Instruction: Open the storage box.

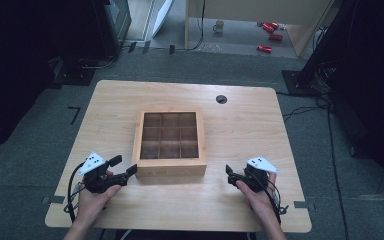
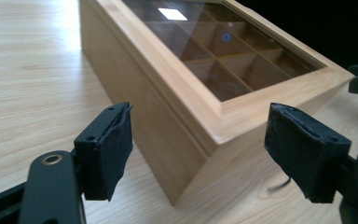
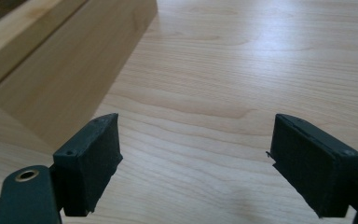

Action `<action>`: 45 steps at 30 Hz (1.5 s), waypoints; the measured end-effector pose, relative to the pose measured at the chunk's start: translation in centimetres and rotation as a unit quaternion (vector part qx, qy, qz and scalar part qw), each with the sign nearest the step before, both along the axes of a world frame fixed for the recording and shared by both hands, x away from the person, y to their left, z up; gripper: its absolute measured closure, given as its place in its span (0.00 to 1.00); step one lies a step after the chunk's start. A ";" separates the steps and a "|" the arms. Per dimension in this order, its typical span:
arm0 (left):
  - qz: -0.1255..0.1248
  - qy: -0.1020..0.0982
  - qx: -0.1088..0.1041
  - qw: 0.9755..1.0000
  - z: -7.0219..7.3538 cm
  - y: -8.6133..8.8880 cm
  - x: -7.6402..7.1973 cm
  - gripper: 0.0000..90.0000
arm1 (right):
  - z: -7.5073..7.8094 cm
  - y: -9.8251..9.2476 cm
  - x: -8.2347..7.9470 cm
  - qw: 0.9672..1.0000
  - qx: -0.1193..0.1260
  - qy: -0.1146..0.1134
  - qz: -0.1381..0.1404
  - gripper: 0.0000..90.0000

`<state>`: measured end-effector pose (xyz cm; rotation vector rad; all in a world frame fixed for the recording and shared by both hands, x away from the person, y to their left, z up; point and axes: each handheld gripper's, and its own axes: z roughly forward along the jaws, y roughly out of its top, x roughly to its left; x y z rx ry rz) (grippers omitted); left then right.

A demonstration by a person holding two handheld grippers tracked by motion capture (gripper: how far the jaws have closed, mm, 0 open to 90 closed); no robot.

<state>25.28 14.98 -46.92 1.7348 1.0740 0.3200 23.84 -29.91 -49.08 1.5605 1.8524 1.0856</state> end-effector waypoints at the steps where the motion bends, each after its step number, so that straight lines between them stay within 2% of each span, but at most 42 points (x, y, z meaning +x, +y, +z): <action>1: -0.003 -0.001 0.002 1.000 0.0 -0.3 0.0 0.29 | 0.1 0.2 -0.2 1.000 0.002 -0.001 0.001 0.18; 2: -0.006 -0.001 0.006 1.000 0.0 -0.6 -0.1 0.32 | 0.2 0.6 -0.4 1.000 0.005 -0.005 0.005 0.18; 6: -0.017 0.000 0.026 0.999 -0.2 -1.8 -0.2 0.37 | 0.3 1.1 -0.7 1.000 0.010 -0.007 0.012 0.19; 9: -0.006 0.007 0.040 0.999 -0.2 -2.3 -0.2 0.42 | 0.4 1.6 -0.9 1.000 0.010 -0.010 0.015 0.20; 12: -0.002 0.013 0.047 0.999 -0.2 -2.3 -0.2 0.46 | 0.4 2.1 -1.0 1.000 0.016 -0.008 0.016 0.23; 16: -0.005 0.012 0.053 0.999 -0.2 -2.3 -0.2 0.46 | 0.4 2.8 -1.1 1.000 0.018 -0.008 0.022 0.26; 19: -0.009 0.024 0.058 0.998 -0.6 -2.2 -0.3 0.47 | 0.4 3.4 -1.1 0.999 0.018 -0.009 0.027 0.29; 22: -0.007 0.035 0.075 0.997 -1.1 -2.3 -0.2 0.51 | 0.6 4.2 -1.0 0.999 0.020 -0.014 0.037 0.30; 25: -0.009 0.045 0.069 0.997 -1.2 -2.2 -0.1 0.52 | 0.7 5.1 -1.0 0.998 0.015 -0.022 0.051 0.34; 30: -0.015 0.057 0.039 0.998 -1.1 -1.4 0.1 0.57 | 0.6 6.3 -0.8 0.998 0.014 -0.026 0.063 0.41; 34: -0.018 0.051 0.042 0.998 -1.1 -1.4 0.1 0.57 | 0.5 6.5 -0.8 0.997 0.011 -0.035 0.074 0.46; 40: -0.012 0.035 0.042 0.998 -1.1 -1.3 -0.2 0.61 | 0.3 7.0 -0.9 0.993 0.012 -0.037 0.110 0.46; 42: -0.012 0.031 0.042 0.999 -1.0 -1.3 -0.2 0.61 | 0.2 7.4 -0.6 0.993 0.006 -0.039 0.111 0.47; 45: -0.009 0.024 0.040 0.999 -0.9 -1.4 -0.3 0.61 | 0.1 7.5 -0.5 0.993 0.010 -0.042 0.112 0.47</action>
